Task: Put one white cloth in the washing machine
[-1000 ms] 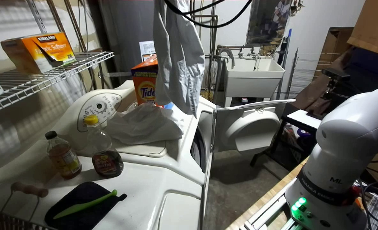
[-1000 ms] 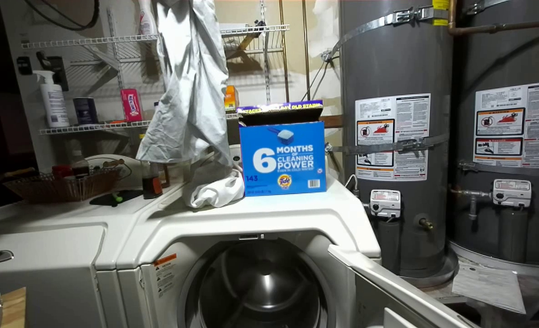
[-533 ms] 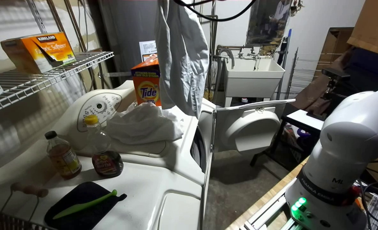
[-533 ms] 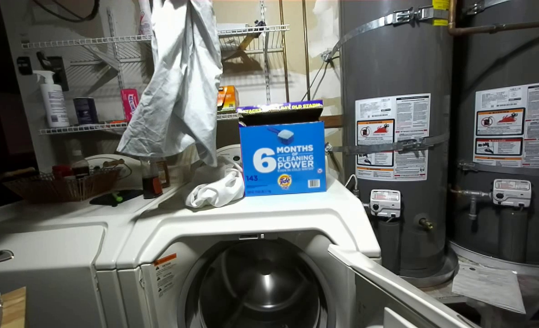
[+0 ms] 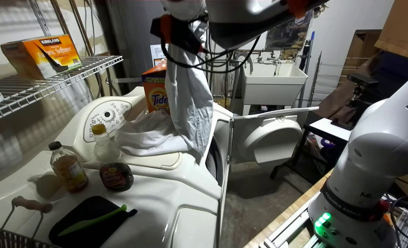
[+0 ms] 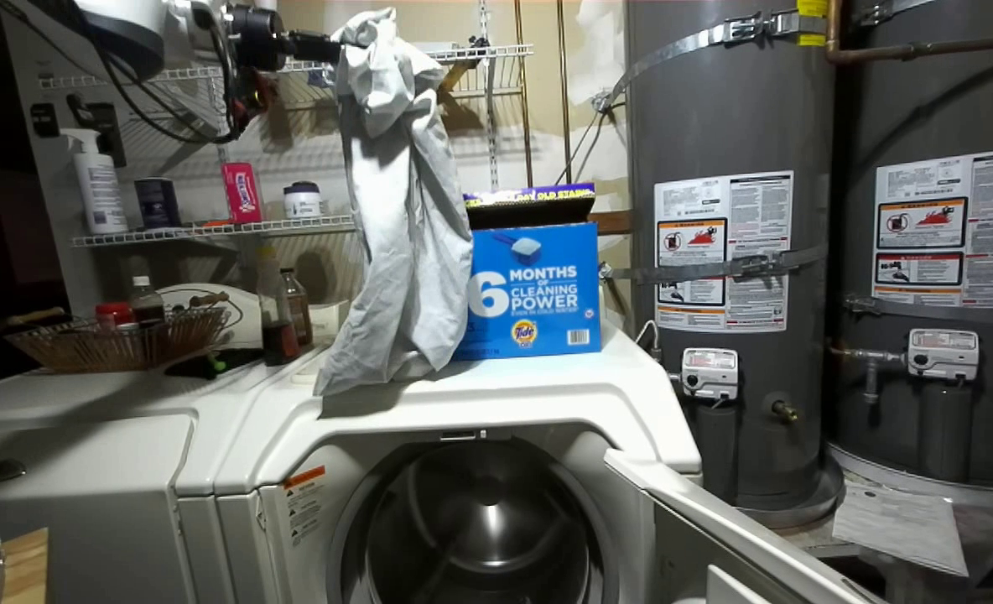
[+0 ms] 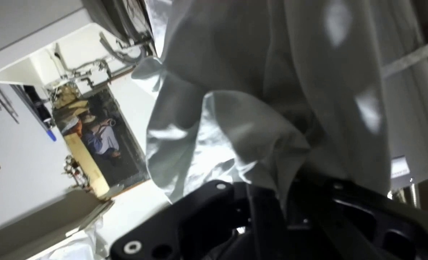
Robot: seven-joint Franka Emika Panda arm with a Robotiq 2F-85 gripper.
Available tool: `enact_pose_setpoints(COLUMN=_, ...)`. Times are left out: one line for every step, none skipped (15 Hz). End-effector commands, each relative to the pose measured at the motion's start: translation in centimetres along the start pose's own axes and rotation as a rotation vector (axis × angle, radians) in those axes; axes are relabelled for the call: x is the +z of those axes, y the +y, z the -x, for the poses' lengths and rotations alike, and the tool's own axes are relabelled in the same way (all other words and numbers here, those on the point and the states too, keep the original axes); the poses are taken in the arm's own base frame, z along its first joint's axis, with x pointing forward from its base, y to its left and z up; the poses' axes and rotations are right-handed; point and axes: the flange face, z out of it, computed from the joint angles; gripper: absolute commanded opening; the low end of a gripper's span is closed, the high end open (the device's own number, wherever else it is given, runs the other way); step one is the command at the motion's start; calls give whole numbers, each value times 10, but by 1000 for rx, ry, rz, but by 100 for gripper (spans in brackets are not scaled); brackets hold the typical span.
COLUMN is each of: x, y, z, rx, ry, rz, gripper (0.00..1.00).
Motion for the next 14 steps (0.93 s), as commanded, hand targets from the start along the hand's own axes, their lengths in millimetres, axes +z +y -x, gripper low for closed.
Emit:
enact_pose_setpoints(x=-6, y=-10, z=71, rx=32, ry=-177, rz=-65, gripper=1)
enact_pose_setpoints(x=-10, y=-12, z=90, rx=40, ry=-226, rz=-86, gripper=1)
enact_pose_setpoints(x=-11, y=-15, z=103, rx=54, ry=-278, rz=-102, gripper=1)
enact_pose_setpoints(x=-11, y=-8, z=85, rx=-1, ry=-206, rz=-73, gripper=5)
enact_pose_setpoints(x=-12, y=-8, z=98, rx=2, ry=-243, rz=-83, gripper=5)
enact_pose_setpoints(x=-12, y=-9, z=106, rx=3, ry=-261, rz=-84, gripper=5)
enact_pose_setpoints(x=-11, y=-9, z=108, rx=5, ry=-268, rz=-83, gripper=5)
enact_pose_setpoints(x=-10, y=-9, z=108, rx=7, ry=-268, rz=-82, gripper=5)
enact_pose_setpoints(x=-10, y=-10, z=107, rx=9, ry=-267, rz=-82, gripper=1)
enact_pose_setpoints(x=-11, y=-10, z=114, rx=54, ry=-315, rz=-94, gripper=1)
enact_pose_setpoints(x=-14, y=-9, z=126, rx=105, ry=-368, rz=-106, gripper=1)
enact_pose_setpoints(x=-17, y=-6, z=141, rx=134, ry=-406, rz=-103, gripper=1)
enact_pose_setpoints(x=-19, y=-3, z=155, rx=164, ry=-439, rz=-104, gripper=1)
enact_pose_setpoints(x=-21, y=2, z=169, rx=197, ry=-470, rz=-94, gripper=1)
